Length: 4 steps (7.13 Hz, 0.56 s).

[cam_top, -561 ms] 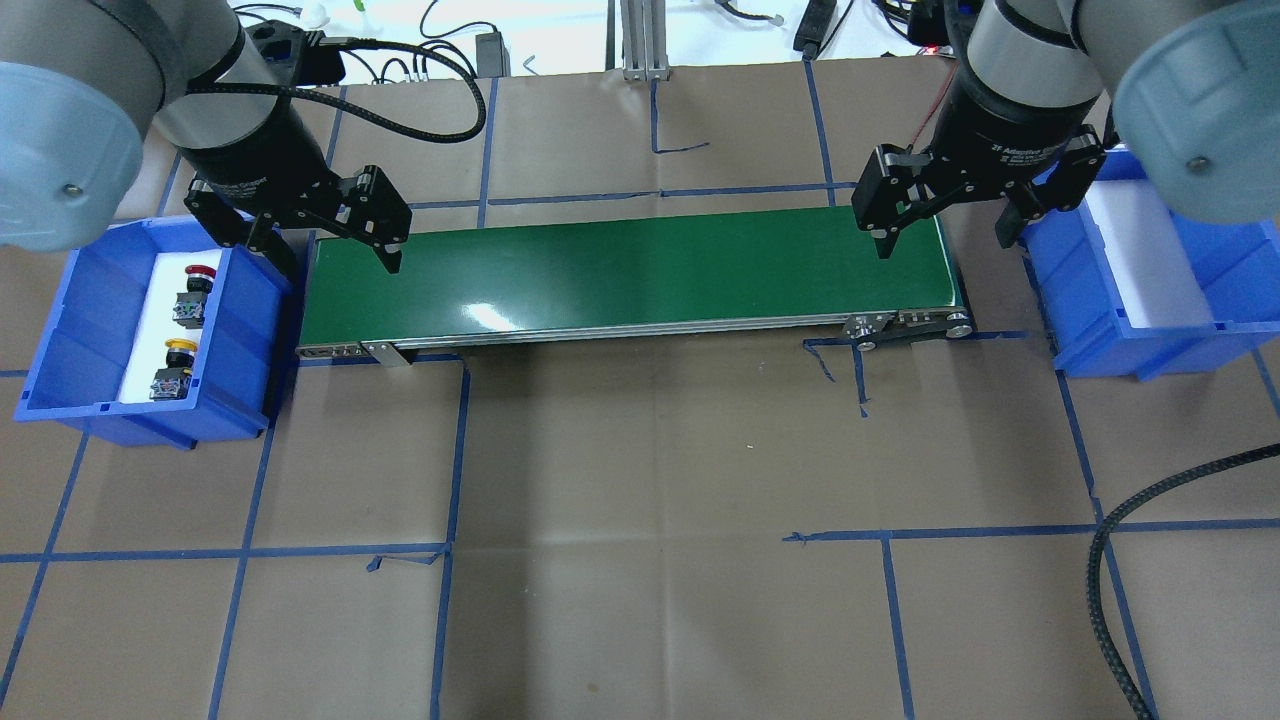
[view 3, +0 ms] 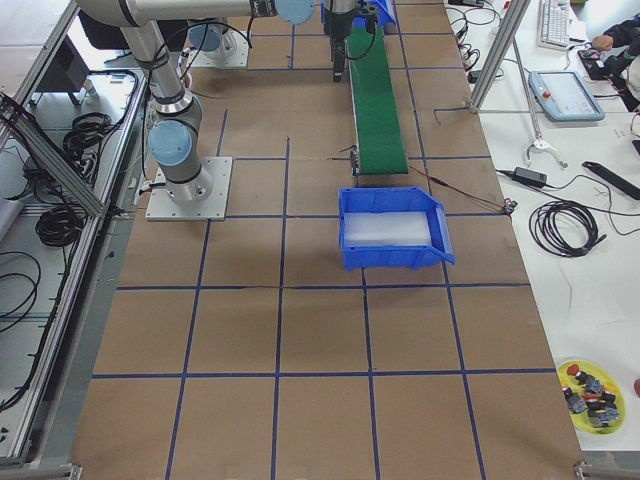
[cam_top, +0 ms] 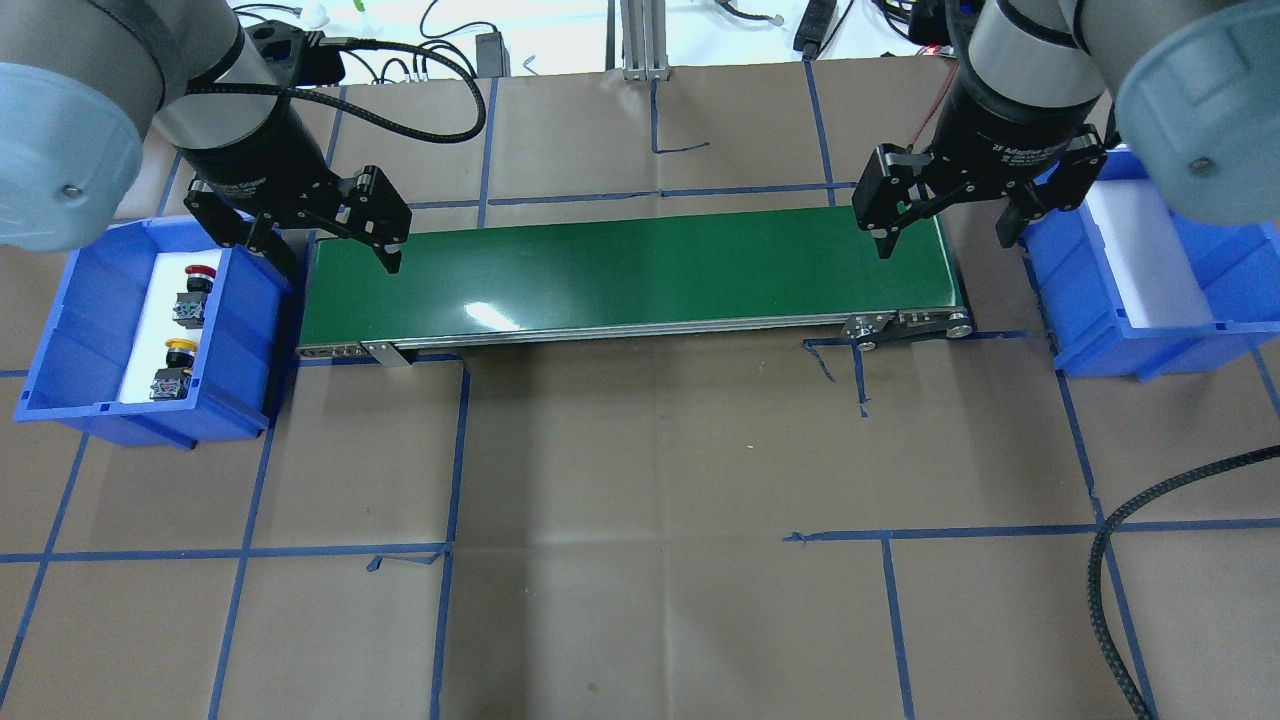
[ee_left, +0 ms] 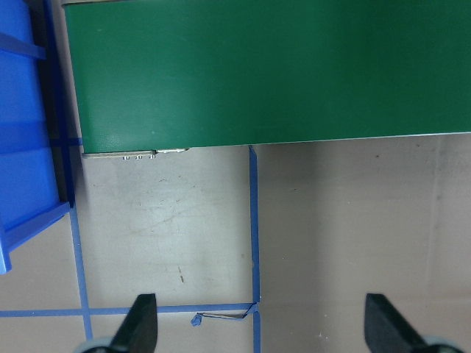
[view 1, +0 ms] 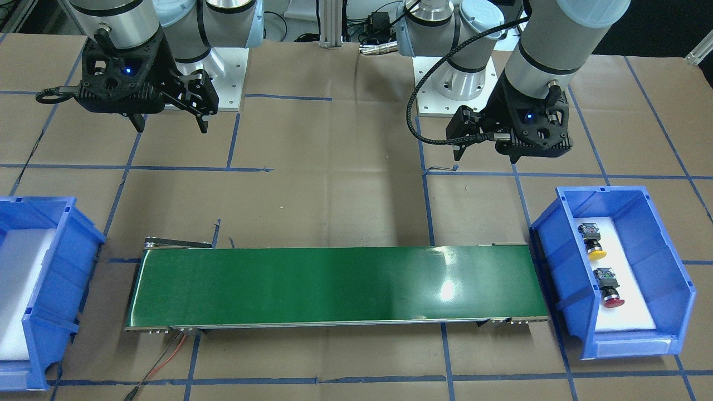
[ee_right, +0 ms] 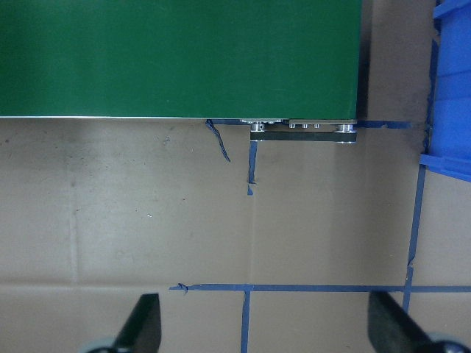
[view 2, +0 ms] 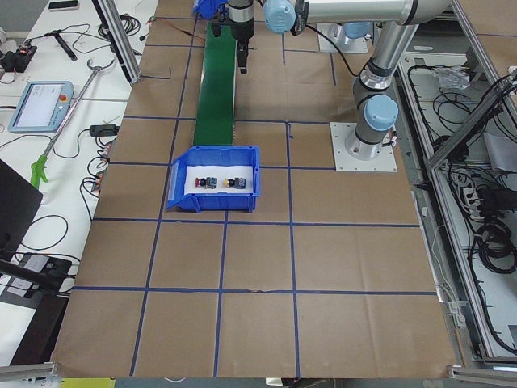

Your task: Transport two buttons from left to right

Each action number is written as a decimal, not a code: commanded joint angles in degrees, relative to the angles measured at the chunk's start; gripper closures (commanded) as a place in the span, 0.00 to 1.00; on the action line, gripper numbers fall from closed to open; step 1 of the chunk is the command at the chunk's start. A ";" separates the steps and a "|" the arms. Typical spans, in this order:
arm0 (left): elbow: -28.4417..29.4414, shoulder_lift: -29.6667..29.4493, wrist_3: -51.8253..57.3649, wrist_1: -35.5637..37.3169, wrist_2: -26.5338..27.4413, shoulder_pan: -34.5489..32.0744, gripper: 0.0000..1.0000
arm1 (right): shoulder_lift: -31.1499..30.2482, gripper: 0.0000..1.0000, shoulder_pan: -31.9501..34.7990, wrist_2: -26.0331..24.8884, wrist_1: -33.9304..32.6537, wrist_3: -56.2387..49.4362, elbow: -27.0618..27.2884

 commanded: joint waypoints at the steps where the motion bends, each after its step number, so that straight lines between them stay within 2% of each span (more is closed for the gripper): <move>1: -0.06 0.01 0.00 -0.02 0.02 0.00 0.00 | -0.01 0.00 0.00 0.07 0.02 0.07 0.09; 4: -0.15 0.19 0.00 -0.02 0.02 0.17 0.00 | 0.17 0.00 0.00 0.07 -0.07 0.07 0.00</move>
